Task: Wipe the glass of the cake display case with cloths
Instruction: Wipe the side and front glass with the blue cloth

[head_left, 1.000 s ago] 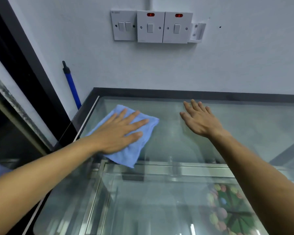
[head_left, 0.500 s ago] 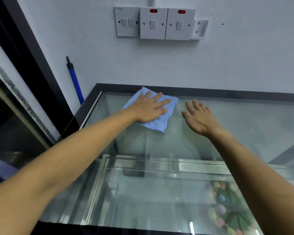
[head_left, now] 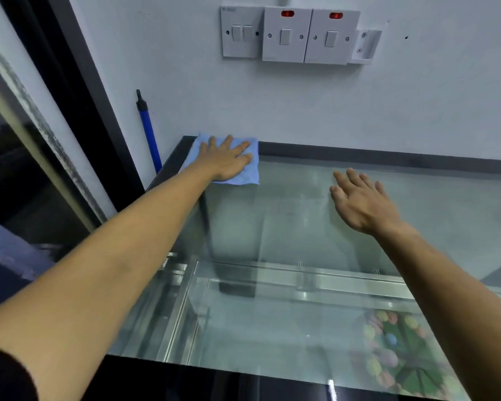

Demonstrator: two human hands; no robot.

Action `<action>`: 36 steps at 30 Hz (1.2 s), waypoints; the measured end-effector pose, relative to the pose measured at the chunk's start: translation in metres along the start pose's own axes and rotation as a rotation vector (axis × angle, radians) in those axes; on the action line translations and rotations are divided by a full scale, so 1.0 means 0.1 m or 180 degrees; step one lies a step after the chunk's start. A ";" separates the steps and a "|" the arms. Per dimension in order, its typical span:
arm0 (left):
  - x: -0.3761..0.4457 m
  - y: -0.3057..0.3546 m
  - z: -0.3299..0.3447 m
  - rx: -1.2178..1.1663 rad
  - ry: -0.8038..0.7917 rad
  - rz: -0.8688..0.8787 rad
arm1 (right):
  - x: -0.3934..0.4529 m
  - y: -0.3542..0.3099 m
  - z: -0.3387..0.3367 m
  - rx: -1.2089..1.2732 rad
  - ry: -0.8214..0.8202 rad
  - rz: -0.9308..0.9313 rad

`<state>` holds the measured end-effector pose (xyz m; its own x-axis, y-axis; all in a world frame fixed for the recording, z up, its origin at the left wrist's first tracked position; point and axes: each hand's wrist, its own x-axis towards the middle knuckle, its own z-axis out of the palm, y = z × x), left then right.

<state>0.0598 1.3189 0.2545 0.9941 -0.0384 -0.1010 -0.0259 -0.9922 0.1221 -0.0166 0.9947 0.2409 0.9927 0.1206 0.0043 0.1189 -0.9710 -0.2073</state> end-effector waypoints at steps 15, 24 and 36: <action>-0.83 -0.67 0.10 0.0166 0.0139 0.0198 | -0.24 0.01 -0.10 0.0045 -0.0205 -0.0045; -1.65 1.12 0.42 0.0242 -0.0107 0.1552 | -0.36 0.09 -0.06 0.0111 -0.0012 -0.0192; -0.97 -0.47 0.09 0.0006 0.0028 -0.0395 | -0.44 0.04 -0.02 0.0146 -0.0083 -0.0085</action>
<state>-0.0368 1.3681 0.2500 0.9906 0.0858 -0.1067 0.0973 -0.9894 0.1074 -0.0598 0.9850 0.2413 0.9882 0.1524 -0.0150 0.1438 -0.9569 -0.2522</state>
